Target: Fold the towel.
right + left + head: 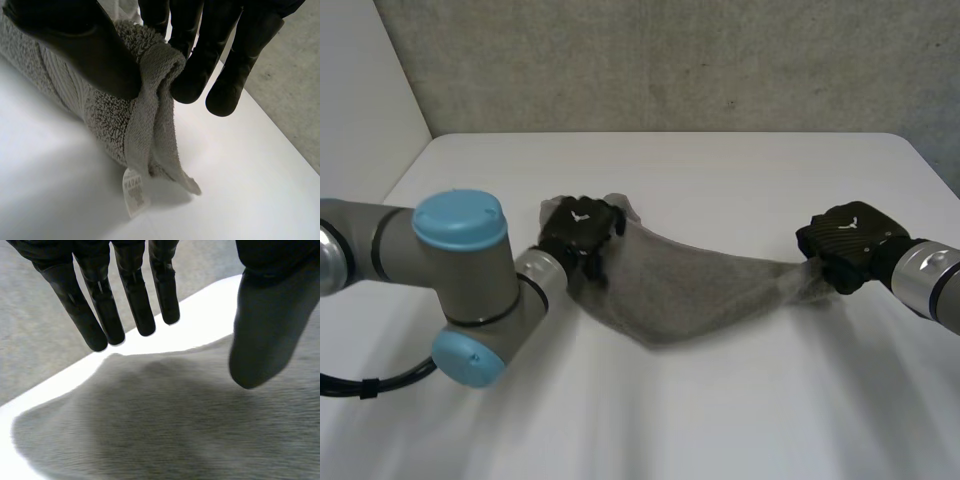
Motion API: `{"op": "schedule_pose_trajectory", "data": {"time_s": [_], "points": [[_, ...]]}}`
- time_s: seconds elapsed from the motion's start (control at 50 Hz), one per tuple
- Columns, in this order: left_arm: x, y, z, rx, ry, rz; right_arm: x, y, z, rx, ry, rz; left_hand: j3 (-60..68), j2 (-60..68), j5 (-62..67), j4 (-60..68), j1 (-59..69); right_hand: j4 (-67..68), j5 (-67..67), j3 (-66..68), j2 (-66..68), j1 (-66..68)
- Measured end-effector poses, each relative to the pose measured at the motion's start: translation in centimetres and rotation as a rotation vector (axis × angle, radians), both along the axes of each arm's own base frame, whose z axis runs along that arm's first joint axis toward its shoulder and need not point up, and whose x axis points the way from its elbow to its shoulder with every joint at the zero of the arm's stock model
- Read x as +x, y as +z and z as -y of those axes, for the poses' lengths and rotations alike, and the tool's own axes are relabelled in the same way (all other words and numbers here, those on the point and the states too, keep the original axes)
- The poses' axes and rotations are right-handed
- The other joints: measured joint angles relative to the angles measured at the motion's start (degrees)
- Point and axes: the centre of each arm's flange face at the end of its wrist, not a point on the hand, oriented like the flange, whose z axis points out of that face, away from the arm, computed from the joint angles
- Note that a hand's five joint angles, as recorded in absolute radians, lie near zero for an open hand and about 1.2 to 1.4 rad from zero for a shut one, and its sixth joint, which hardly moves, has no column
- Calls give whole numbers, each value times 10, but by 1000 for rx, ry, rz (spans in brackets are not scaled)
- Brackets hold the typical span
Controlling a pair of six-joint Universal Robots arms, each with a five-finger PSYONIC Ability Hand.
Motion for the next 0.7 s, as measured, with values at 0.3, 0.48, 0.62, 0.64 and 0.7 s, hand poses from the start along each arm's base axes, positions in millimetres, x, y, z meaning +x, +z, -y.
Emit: {"op": "schedule_pose_trajectory", "data": {"time_s": [0.3, 0.48, 0.62, 0.64, 0.7], "points": [[12, 0, 49, -43, 60, 17, 0, -5, -2, 17, 4, -3, -62, -67, -67, -57, -59, 0, 0, 0, 0, 0], [10, -27, 56, -45, 27, 115, 0, -10, -3, 31, 5, -6, -11, -20, -15, -19, -20, 0, 0, 0, 0, 0], [10, -32, 56, -40, 30, 125, 0, -14, -3, 43, 4, -8, 462, 439, 445, 453, 425, 0, 0, 0, 0, 0], [10, -31, 56, -41, 32, 123, 0, -14, -3, 43, 3, -8, 476, 449, 454, 465, 431, 0, 0, 0, 0, 0], [12, -20, 53, -54, 44, 111, 0, -15, -2, 40, 1, -8, 490, 451, 460, 472, 431, 0, 0, 0, 0, 0]]}}
